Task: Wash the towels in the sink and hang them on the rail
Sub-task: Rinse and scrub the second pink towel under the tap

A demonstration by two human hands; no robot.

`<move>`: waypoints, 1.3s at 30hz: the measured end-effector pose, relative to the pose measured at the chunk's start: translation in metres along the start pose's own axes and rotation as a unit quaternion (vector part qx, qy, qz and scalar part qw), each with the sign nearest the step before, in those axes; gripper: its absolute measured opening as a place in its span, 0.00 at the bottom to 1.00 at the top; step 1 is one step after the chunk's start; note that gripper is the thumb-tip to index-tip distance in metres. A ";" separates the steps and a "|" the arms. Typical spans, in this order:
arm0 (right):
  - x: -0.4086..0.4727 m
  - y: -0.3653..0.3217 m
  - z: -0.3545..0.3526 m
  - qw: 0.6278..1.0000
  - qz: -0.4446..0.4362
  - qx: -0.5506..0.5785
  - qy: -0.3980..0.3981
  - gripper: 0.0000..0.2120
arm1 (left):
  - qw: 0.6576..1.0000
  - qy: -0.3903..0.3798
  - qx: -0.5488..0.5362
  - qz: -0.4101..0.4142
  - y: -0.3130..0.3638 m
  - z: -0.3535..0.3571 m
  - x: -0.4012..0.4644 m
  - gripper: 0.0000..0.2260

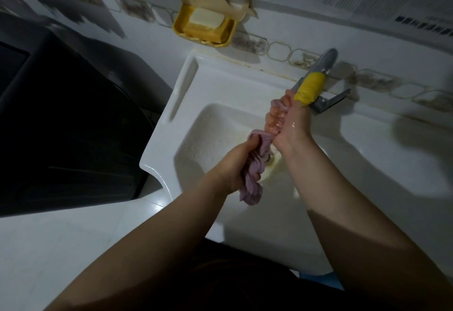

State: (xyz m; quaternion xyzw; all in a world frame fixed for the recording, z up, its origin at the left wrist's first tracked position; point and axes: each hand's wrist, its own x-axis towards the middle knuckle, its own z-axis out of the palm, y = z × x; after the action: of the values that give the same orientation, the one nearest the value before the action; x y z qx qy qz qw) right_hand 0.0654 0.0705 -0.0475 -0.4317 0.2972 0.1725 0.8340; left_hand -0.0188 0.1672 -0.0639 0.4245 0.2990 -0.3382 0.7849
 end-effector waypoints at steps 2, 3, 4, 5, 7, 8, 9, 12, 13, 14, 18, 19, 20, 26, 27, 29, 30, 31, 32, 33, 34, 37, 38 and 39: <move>-0.001 -0.005 -0.006 1.000 0.001 0.007 -0.026 0.21 | 0.996 -0.040 -0.074 0.018 0.005 -0.007 0.001 0.14; -0.001 -0.008 -0.010 0.999 0.011 0.013 -0.030 0.20 | 0.993 -0.051 -0.100 0.036 0.008 -0.011 0.002 0.12; -0.002 -0.012 -0.017 0.999 0.021 0.016 -0.031 0.18 | 0.990 -0.053 -0.118 0.052 0.011 -0.016 0.004 0.12; -0.002 -0.015 -0.024 0.998 0.030 0.018 -0.044 0.16 | 0.988 -0.049 -0.128 0.064 0.014 -0.021 0.005 0.11; -0.001 -0.020 -0.042 0.994 0.043 0.020 -0.094 0.18 | 0.987 -0.048 -0.127 0.082 0.021 -0.034 0.006 0.11; 0.000 -0.020 -0.051 0.993 0.037 0.013 -0.109 0.18 | 0.987 -0.053 -0.119 0.092 0.024 -0.041 0.005 0.11; 0.003 -0.018 -0.061 0.994 0.012 -0.022 -0.104 0.13 | 0.987 -0.061 -0.110 0.104 0.027 -0.046 0.004 0.11; 0.005 -0.016 -0.089 0.968 -0.051 -0.216 -0.114 0.18 | 0.985 -0.047 -0.100 0.134 0.038 -0.055 0.002 0.11; 0.003 -0.017 -0.094 0.953 -0.041 -0.275 -0.119 0.25 | 0.984 -0.037 -0.107 0.137 0.041 -0.057 0.002 0.12; -0.001 -0.017 -0.097 0.938 -0.027 -0.327 -0.114 0.29 | 0.983 -0.036 -0.114 0.141 0.045 -0.058 0.002 0.13; -0.007 -0.013 -0.100 0.885 0.011 -0.453 -0.103 0.13 | 0.976 -0.079 -0.114 0.169 0.050 -0.053 -0.001 0.17; -0.008 -0.011 -0.100 0.888 0.007 -0.451 -0.084 0.08 | 0.975 -0.086 -0.112 0.171 0.051 -0.051 -0.002 0.18; -0.008 -0.011 -0.102 0.898 -0.002 -0.436 -0.060 0.05 | 0.975 -0.089 -0.106 0.172 0.051 -0.050 -0.002 0.17; -0.004 -0.010 -0.077 0.995 -0.071 -0.055 0.053 0.07 | 0.984 -0.096 -0.089 0.121 0.041 -0.029 0.006 0.09; -0.006 -0.006 -0.064 0.991 -0.088 -0.067 0.070 0.08 | 0.987 -0.076 -0.084 0.114 0.039 -0.017 0.010 0.05; -0.016 0.008 -0.033 0.967 -0.143 -0.197 0.077 0.12 | 0.995 0.004 -0.024 0.102 0.040 0.005 0.024 0.14; -0.024 0.016 -0.018 0.933 -0.185 -0.299 0.076 0.15 | 0.995 0.037 -0.002 0.098 0.040 0.011 0.033 0.15; -0.031 0.023 -0.007 0.886 -0.227 -0.399 0.070 0.18 | 0.994 0.063 0.006 0.090 0.041 0.018 0.038 0.17; -0.035 0.026 0.000 0.840 -0.260 -0.470 0.071 0.21 | 0.993 0.078 0.005 0.087 0.042 0.025 0.040 0.17; -0.034 0.023 0.002 0.808 -0.281 -0.511 0.088 0.21 | 0.991 0.097 0.014 0.088 0.041 0.034 0.042 0.17; -0.025 0.013 0.000 0.794 -0.286 -0.524 0.114 0.21 | 0.991 0.101 0.035 0.077 0.039 0.043 0.040 0.16; 0.005 -0.025 -0.015 0.798 -0.214 -0.538 0.170 0.14 | 0.990 0.109 0.076 0.056 0.027 0.065 0.037 0.15; 0.007 -0.030 -0.016 0.797 -0.206 -0.543 0.168 0.13 | 0.988 0.115 0.085 0.064 0.029 0.068 0.037 0.14; 0.007 -0.026 -0.015 0.802 -0.211 -0.534 0.166 0.12 | 0.987 0.116 0.089 0.068 0.034 0.069 0.041 0.13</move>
State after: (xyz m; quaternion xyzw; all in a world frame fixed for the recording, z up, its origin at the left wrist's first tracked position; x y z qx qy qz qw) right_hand 0.0793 0.0440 -0.0426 -0.8828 0.1934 0.0490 0.4253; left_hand 0.0442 0.1101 -0.0473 0.5485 0.3272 -0.2580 0.7249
